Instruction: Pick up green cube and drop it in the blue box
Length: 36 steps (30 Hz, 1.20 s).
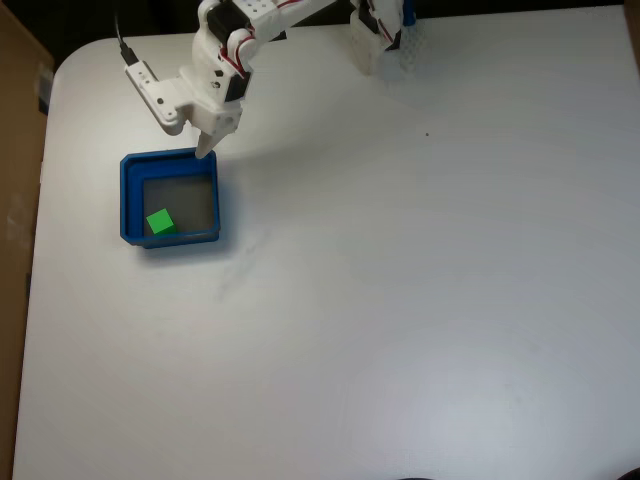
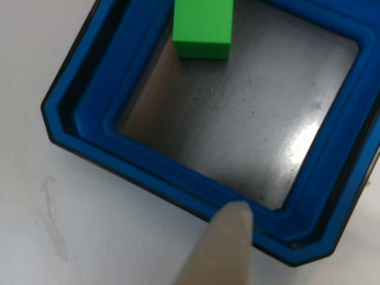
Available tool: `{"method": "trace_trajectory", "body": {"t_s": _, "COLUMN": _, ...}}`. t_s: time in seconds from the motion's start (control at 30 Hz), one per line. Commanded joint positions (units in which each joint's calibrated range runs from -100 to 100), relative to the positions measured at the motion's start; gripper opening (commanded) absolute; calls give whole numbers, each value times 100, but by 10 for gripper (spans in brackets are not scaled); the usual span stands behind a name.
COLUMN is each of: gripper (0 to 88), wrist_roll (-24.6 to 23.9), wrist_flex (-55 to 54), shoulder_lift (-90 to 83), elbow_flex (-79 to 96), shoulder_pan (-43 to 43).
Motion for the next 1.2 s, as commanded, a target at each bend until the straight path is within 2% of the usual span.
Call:
{"method": "trace_trajectory", "body": {"t_s": 0.0, "gripper": 261, "wrist_roll": 15, "wrist_flex": -719, "shoulder_lift": -1040, "elbow_flex": 965, "shoulder_pan": -17}}
{"method": "trace_trajectory", "body": {"t_s": 0.47, "gripper": 261, "wrist_roll": 20, "wrist_flex": -2162, "shoulder_lift": -3907, "elbow_flex": 4650, "shoulder_pan": -364}}
{"method": "trace_trajectory", "body": {"t_s": 0.83, "gripper": 261, "wrist_roll": 20, "wrist_flex": -2285, "shoulder_lift": -6681, "elbow_flex": 7080, "shoulder_pan": -747}}
{"method": "trace_trajectory", "body": {"t_s": 1.17, "gripper": 246, "wrist_roll": 20, "wrist_flex": -2293, "shoulder_lift": -8637, "elbow_flex": 8589, "shoulder_pan": -762}}
